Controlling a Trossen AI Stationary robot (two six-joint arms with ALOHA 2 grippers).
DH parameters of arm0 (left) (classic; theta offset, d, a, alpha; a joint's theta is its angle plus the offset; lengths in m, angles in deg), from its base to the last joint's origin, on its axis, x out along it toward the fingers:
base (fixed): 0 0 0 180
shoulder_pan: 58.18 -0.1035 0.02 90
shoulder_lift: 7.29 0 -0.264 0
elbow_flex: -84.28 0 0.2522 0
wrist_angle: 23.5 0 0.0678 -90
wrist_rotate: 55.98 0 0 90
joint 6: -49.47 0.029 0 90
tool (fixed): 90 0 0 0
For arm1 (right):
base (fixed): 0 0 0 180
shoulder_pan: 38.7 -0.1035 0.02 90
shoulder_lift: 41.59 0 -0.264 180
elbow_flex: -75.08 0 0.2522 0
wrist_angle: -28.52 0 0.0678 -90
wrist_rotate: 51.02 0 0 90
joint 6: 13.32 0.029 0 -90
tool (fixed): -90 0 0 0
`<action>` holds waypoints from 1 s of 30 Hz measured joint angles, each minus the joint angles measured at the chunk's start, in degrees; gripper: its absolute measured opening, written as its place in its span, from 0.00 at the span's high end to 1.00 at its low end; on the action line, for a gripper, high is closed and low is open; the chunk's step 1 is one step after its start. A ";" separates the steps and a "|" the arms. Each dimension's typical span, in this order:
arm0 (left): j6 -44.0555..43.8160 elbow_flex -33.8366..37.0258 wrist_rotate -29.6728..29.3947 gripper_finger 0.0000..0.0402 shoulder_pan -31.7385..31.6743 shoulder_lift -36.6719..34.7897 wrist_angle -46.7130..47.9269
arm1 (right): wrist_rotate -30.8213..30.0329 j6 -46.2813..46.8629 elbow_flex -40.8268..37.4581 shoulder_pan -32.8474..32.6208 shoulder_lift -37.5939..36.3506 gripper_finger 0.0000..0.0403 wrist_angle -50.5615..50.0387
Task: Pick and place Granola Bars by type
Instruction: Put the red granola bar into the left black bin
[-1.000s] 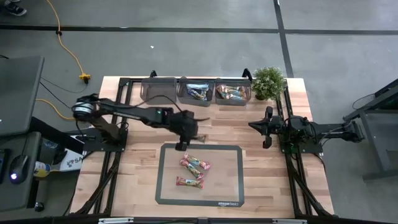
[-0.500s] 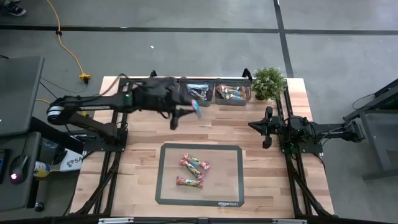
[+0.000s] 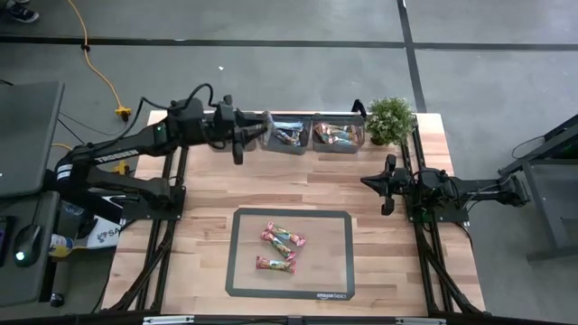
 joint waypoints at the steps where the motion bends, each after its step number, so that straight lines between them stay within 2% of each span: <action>1: 0.03 0.00 -0.09 0.70 -0.38 -0.11 0.00 | 0.00 0.00 0.00 0.00 0.01 1.00 0.01; 11: 3.53 0.02 -8.09 0.70 -7.14 -0.09 3.79 | 0.00 0.00 0.00 0.01 0.01 1.00 0.02; 16: 3.83 0.02 -14.75 0.70 -12.18 -0.09 5.13 | 0.00 0.00 0.00 -0.01 0.00 1.00 0.04; 21: 4.57 0.06 -20.64 0.70 -17.79 -0.06 12.43 | 0.00 0.00 0.00 -0.01 -0.01 1.00 0.04; 24: 4.93 1.18 -20.47 0.70 -21.60 0.19 15.64 | 0.00 0.00 0.00 0.00 0.00 1.00 0.04; 30: 12.14 6.96 -12.42 0.70 -28.83 1.73 18.71 | 0.02 0.00 0.00 0.00 -0.01 1.00 0.04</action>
